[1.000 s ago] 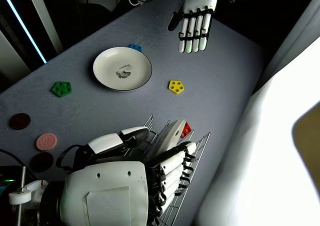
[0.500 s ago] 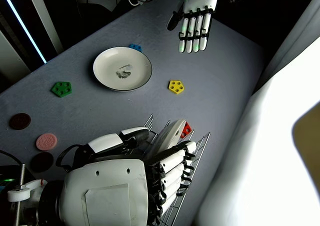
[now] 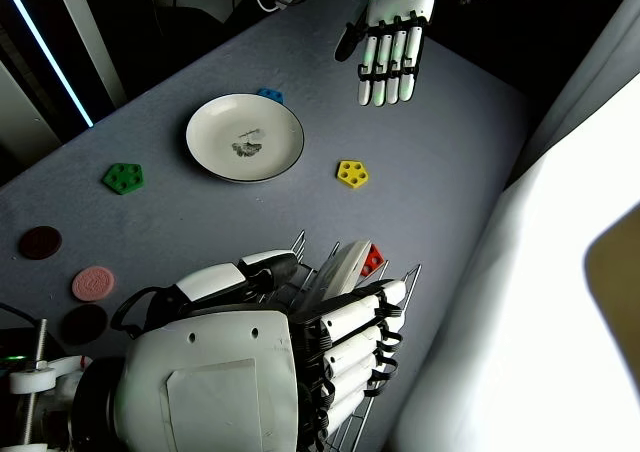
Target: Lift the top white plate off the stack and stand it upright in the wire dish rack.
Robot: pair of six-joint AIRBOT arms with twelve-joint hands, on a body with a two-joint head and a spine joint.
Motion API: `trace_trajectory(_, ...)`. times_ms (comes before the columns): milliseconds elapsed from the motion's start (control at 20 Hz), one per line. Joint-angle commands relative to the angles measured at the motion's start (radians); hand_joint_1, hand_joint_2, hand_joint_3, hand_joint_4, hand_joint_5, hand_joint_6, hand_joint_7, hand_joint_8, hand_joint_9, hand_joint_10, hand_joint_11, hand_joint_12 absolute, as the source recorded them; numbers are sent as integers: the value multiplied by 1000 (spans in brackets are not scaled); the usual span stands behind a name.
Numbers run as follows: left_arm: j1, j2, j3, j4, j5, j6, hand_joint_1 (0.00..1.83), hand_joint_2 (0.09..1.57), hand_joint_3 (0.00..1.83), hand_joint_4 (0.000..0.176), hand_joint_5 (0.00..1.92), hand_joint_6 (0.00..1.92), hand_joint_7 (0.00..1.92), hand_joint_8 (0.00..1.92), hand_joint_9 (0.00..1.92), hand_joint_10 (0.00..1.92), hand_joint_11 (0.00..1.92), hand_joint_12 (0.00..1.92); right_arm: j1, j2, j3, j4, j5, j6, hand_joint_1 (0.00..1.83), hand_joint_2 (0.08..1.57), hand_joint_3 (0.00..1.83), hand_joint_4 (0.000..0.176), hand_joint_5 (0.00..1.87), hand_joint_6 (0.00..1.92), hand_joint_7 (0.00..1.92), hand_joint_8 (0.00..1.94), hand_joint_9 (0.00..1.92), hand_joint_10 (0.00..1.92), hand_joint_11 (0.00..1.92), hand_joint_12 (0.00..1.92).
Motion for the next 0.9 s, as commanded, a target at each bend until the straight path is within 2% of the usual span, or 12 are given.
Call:
trace_trajectory(0, -17, 10, 0, -85, -65, 9, 10, 933, 0, 0, 69, 1, 87, 2, 73, 4, 87, 7, 15, 15, 12, 58, 111, 0, 1032, 939, 0, 0, 631, 3, 624, 0, 660, 1, 744, 0)
trace_trajectory(150, -17, 10, 1, -85, -63, 10, 5, 935, 1, 0, 68, 0, 79, 0, 62, 0, 83, 5, 17, 15, 13, 62, 116, 0, 1021, 933, 0, 0, 624, 1, 625, 0, 653, 0, 718, 0)
trace_trajectory(350, -17, 12, 1, -87, -64, 9, 10, 931, 0, 0, 81, 4, 90, 3, 72, 3, 99, 11, 18, 15, 15, 38, 194, -35, 997, 936, 0, 0, 622, 1, 612, 2, 635, 0, 700, 0)
trace_trajectory(450, -17, 14, 1, -87, -64, 9, 11, 930, 0, 0, 82, 3, 96, 5, 81, 6, 106, 14, 18, 16, 15, 3, 233, -38, 982, 940, 0, 0, 581, 0, 590, 0, 610, 0, 660, 0)
trace_trajectory(500, -17, 16, 1, -87, -64, 9, 15, 929, 0, 0, 79, 1, 99, 4, 82, 5, 91, 7, 18, 16, 15, -13, 249, -40, 953, 940, 0, 0, 519, 0, 509, 0, 522, 0, 557, 0)
trace_trajectory(550, -17, 17, 1, -87, -63, 9, 23, 928, 0, 0, 84, 2, 101, 4, 87, 5, 99, 11, 18, 16, 14, -26, 262, -42, 930, 945, 2, 0, 491, 0, 484, 0, 498, 0, 533, 0)
trace_trajectory(850, -17, 22, 1, -93, -63, 9, 8, 929, 0, 0, 68, 4, 92, 9, 79, 10, 99, 10, 26, 42, -21, -140, 326, -88, 861, 943, 1, 0, 444, 1, 462, 3, 468, 2, 487, 1)
